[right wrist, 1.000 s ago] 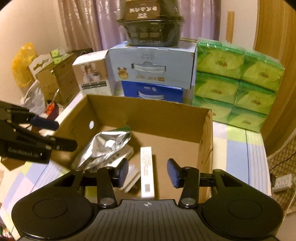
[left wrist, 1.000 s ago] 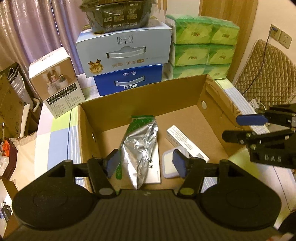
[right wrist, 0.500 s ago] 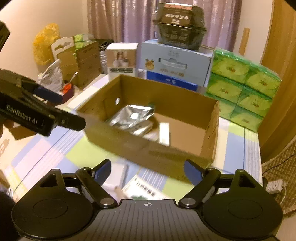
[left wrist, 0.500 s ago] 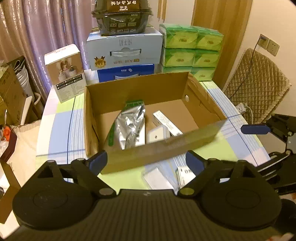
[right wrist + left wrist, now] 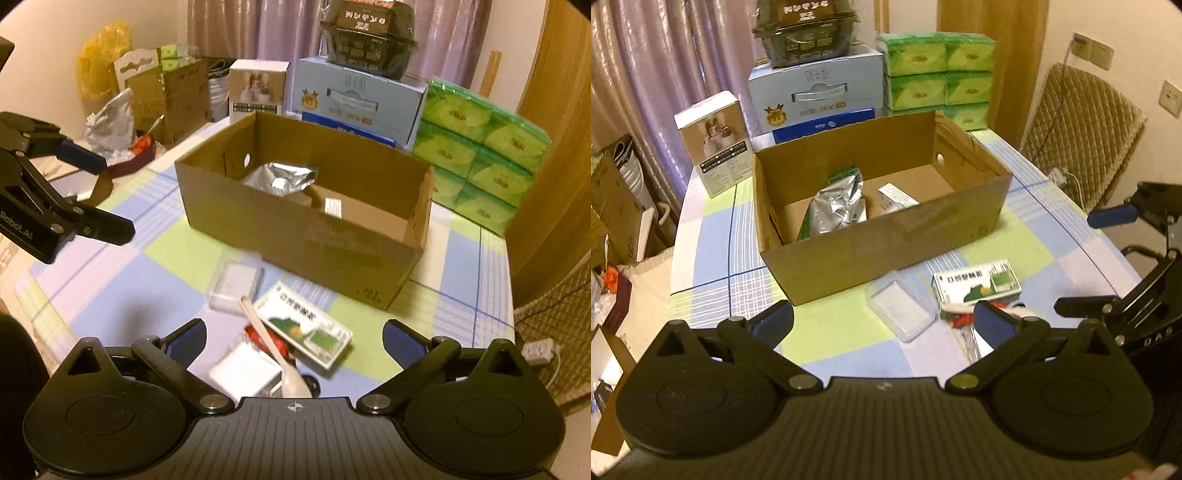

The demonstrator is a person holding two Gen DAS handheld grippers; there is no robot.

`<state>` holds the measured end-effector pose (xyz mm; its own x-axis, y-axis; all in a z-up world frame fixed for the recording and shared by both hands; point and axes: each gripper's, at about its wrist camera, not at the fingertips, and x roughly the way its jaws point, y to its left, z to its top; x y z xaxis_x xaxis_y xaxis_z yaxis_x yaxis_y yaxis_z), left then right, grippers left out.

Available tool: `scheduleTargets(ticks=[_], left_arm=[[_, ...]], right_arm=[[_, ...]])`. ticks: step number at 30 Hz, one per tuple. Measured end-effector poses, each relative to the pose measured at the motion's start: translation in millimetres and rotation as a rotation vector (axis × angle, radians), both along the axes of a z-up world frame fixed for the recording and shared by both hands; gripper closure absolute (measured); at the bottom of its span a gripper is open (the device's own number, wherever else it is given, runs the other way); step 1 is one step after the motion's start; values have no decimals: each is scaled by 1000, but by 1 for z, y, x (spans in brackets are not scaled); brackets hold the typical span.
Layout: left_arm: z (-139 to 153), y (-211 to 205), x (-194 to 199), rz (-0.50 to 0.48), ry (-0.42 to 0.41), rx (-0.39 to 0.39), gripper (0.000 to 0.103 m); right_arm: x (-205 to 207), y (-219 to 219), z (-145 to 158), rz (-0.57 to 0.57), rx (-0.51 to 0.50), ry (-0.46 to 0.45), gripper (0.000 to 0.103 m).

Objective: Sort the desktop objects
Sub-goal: 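Withdraw both tools from the cardboard box back toward the remaining items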

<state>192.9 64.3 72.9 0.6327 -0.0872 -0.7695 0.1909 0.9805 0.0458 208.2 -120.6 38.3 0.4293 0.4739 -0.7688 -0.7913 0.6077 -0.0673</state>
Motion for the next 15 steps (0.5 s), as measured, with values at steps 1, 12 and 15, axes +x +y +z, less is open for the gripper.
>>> scheduleTargets(ticks=[1,12,15], left_arm=[[-2,-1,-3,-3,1,3,1],[-17,0,-28,-41,11,30,1],[-18,1,-32,-60,16,41,1]], right_arm=[[-2,-3,-1,-1,-4,-1,3],[-17,-25,-11,-10,-21,22,2],[-19,-34,-15,-16,-22,30,2]])
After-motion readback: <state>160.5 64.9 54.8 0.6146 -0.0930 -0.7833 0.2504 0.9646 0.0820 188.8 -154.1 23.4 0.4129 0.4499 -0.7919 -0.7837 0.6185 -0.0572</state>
